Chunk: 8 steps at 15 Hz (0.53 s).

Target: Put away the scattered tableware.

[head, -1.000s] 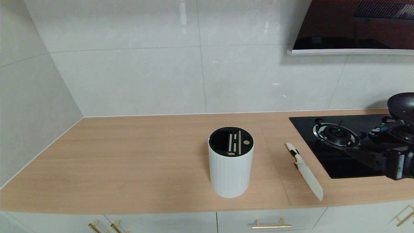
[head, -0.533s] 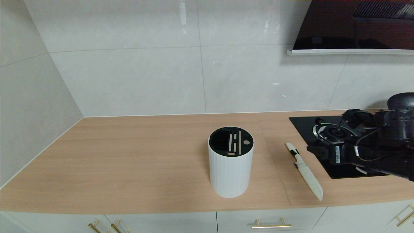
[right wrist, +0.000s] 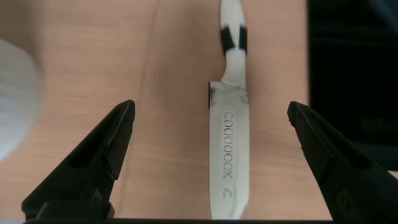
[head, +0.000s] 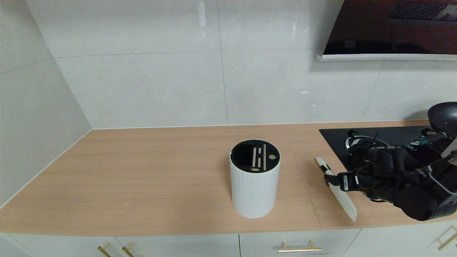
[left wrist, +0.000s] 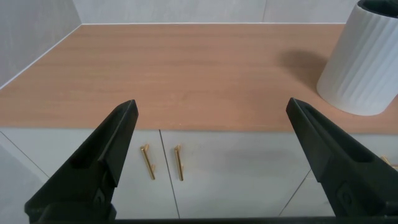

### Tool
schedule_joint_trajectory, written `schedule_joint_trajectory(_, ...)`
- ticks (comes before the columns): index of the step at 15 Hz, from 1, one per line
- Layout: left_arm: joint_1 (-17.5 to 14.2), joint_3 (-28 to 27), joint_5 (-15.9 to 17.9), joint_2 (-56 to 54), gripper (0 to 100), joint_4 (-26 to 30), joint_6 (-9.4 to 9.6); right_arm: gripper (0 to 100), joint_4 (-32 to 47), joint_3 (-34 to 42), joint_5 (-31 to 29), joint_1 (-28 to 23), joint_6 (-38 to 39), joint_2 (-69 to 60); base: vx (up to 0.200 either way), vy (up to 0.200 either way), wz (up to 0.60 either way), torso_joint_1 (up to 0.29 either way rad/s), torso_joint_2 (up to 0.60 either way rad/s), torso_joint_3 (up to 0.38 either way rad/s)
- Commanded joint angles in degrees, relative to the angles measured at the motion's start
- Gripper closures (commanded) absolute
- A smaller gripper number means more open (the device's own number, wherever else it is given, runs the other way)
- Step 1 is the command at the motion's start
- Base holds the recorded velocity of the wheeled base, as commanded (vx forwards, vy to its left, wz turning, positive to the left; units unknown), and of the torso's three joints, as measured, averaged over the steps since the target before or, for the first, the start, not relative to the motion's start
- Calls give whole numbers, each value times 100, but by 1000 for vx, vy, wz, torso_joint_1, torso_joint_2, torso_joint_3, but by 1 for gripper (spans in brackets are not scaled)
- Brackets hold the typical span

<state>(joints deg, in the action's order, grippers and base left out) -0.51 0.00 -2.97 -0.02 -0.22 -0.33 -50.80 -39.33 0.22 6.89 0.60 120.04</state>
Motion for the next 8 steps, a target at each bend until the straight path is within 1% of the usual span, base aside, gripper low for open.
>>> schedule_joint_trajectory(1, -2, 0, -1, 2, 0, -4, -2, 0, -158, -40, -22, 6, 2, 547, 0, 0, 0, 0, 0, 0)
schedule_joint_trajectory(3, -2, 0, -1, 2, 0, 4, -2, 0, -176, -172, -101, -3, 72, 722, 0, 0, 0, 0, 0, 0)
schedule_joint_trajectory(5, -2, 0, -1, 2, 0, -4, -2, 0, -361, -295, -110, -21, 213, 995, 0, 0, 0, 0, 0, 0)
schedule_joint_trajectory(8, -2, 0, -1, 2, 0, 4, -2, 0, -510, -400, -163, -21, 222, 1215, 0, 0, 0, 0, 0, 0)
